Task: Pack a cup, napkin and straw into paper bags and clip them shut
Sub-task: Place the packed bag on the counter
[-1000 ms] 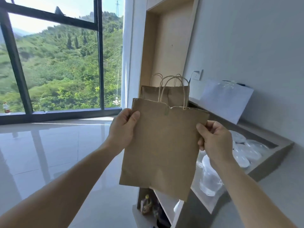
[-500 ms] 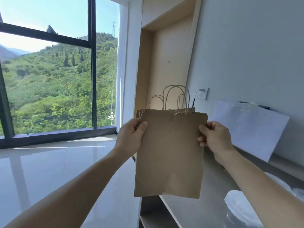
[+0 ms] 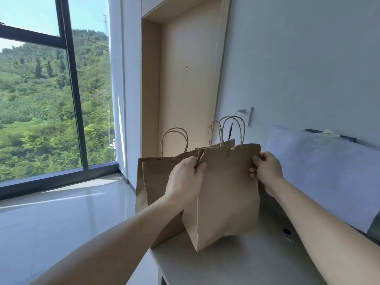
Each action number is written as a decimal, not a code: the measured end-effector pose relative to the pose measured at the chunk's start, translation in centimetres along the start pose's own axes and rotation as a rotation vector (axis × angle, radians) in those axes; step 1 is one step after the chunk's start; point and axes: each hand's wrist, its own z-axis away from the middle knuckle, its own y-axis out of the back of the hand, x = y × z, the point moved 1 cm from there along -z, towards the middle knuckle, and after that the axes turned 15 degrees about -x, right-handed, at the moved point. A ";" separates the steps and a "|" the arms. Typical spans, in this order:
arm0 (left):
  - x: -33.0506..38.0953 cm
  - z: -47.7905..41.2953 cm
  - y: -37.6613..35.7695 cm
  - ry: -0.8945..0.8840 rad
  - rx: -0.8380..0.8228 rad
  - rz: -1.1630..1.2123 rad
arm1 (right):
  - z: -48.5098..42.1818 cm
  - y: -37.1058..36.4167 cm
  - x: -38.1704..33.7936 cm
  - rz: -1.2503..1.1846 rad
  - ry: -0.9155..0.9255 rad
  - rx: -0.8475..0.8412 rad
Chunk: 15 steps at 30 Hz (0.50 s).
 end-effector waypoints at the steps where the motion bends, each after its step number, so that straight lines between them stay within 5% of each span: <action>1: -0.1 -1.0 -0.7 0.017 -0.002 -0.003 | -1.5 0.1 0.5 0.005 -0.007 -0.010; 15: -2.2 -8.7 -7.1 0.116 -0.106 -0.095 | -13.5 0.1 7.8 0.156 -0.062 0.021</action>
